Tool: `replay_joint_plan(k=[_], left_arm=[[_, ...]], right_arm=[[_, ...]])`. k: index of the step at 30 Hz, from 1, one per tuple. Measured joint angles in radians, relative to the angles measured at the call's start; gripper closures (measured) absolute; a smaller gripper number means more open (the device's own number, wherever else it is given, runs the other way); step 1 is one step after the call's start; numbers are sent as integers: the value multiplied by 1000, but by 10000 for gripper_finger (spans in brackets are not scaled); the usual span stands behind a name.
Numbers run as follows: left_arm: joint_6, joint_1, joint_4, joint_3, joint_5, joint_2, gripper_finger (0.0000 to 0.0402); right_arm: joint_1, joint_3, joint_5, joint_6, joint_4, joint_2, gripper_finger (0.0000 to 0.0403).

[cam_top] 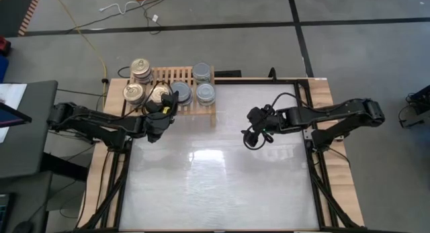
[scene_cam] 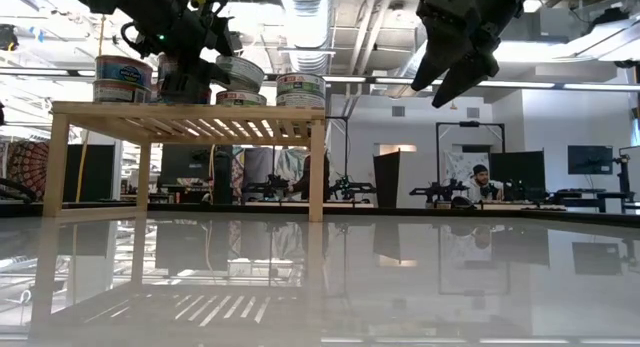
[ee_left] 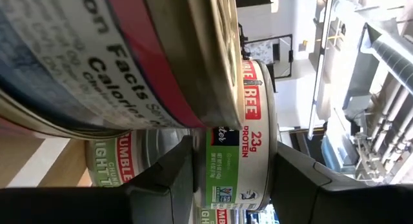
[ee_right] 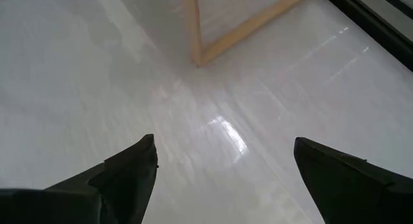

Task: Stack canned seafood by type on shelf
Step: Stack the green tuna can on top of the bottom left green tuna can on the shelf

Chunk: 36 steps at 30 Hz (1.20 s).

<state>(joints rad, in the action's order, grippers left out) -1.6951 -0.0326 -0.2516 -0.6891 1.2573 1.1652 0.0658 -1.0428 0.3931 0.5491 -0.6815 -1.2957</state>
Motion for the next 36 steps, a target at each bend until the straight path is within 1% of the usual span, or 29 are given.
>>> replay_joint_plan(k=[6, 12, 19, 24, 26, 36], left_arm=[[0, 0, 6, 0, -10, 0, 243], [-4, 0, 7, 0, -53, 0, 243], [15, 0, 8, 0, -58, 0, 243], [25, 0, 21, 0, -110, 0, 243], [34, -1, 22, 0, -111, 0, 243], [-44, 0, 52, 0, -76, 0, 243]], right_arm=[[0, 0, 0, 0, 0, 0, 19], [0, 0, 0, 0, 0, 0, 19], [9, 0, 0, 3, 0, 0, 19], [36, 0, 0, 3, 1, 0, 19], [45, 0, 0, 2, 1, 0, 19], [60, 0, 0, 2, 1, 0, 19]])
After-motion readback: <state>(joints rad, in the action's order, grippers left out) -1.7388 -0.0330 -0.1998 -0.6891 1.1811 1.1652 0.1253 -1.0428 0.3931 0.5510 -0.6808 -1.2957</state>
